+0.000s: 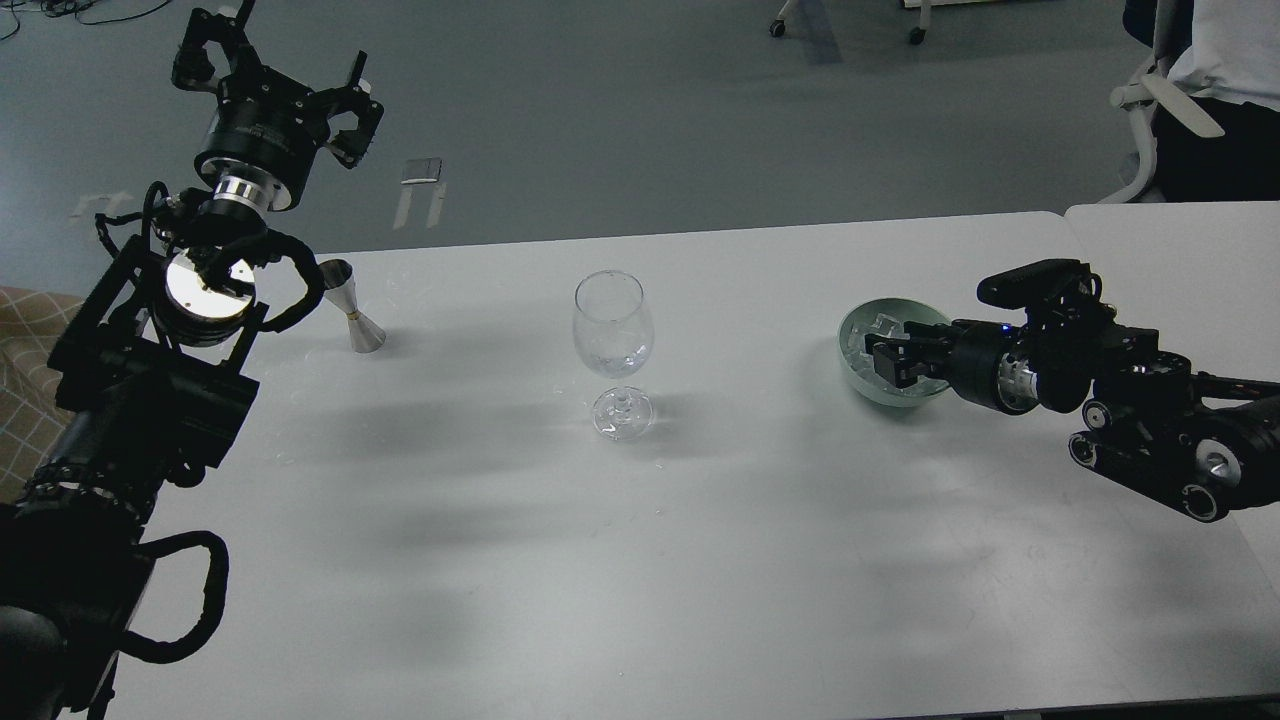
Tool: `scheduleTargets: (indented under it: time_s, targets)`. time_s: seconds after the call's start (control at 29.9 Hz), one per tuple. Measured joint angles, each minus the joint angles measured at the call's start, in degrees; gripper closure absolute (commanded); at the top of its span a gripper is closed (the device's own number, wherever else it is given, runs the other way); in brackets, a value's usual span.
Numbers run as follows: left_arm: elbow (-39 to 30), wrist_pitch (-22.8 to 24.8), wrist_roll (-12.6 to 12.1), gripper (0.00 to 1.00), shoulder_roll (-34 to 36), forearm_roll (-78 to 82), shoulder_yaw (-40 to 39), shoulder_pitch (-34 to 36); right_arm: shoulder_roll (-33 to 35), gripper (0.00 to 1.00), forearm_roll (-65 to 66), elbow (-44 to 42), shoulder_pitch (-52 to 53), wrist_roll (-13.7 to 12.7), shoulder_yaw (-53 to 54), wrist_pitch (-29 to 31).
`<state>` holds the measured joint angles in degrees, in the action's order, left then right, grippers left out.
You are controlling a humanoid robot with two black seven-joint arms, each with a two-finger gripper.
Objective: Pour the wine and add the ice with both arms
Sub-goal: 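Grasp ice cubes from the green bowl with the right gripper, then carry the ice with the right gripper over the wine glass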
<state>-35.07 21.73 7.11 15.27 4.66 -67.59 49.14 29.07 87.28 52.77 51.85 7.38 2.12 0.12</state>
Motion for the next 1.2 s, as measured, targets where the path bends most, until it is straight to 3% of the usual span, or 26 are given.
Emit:
scheduleTargets:
  time_s: [0.07, 0.17, 0.43, 0.63, 0.97, 1.2]
  targets:
    - [0.0, 0.0, 0.0, 0.03, 0.0, -0.1, 0.0, 0.0, 0.0, 0.66, 0.0, 0.1, 0.0, 0.0, 0.0, 0.1]
    - [0.0, 0.0, 0.0, 0.03, 0.0, -0.1, 0.0, 0.0, 0.0, 0.74, 0.0, 0.1, 0.0, 0.0, 0.0, 0.1]
    - [0.0, -0.1, 0.0, 0.03, 0.0, -0.1, 0.0, 0.0, 0.0, 0.77, 0.0, 0.1, 0.0, -0.1, 0.0, 0.1]
    - [0.0, -0.3, 0.0, 0.03, 0.0, -0.1, 0.0, 0.0, 0.2, 0.90, -0.1, 0.1, 0.0, 0.0, 0.0, 0.1]
    - [0.0, -0.7, 0.0, 0.03, 0.2, -0.1, 0.0, 0.0, 5.1, 0.91, -0.5, 6.0, 0.9, 0.5, 2.6, -0.5]
    - [0.0, -0.8, -0.2, 0.03, 0.5, -0.1, 0.0, 0.4, 7.7, 0.91, -0.6, 14.9, 1.1, 0.0, 13.4, -1.6]
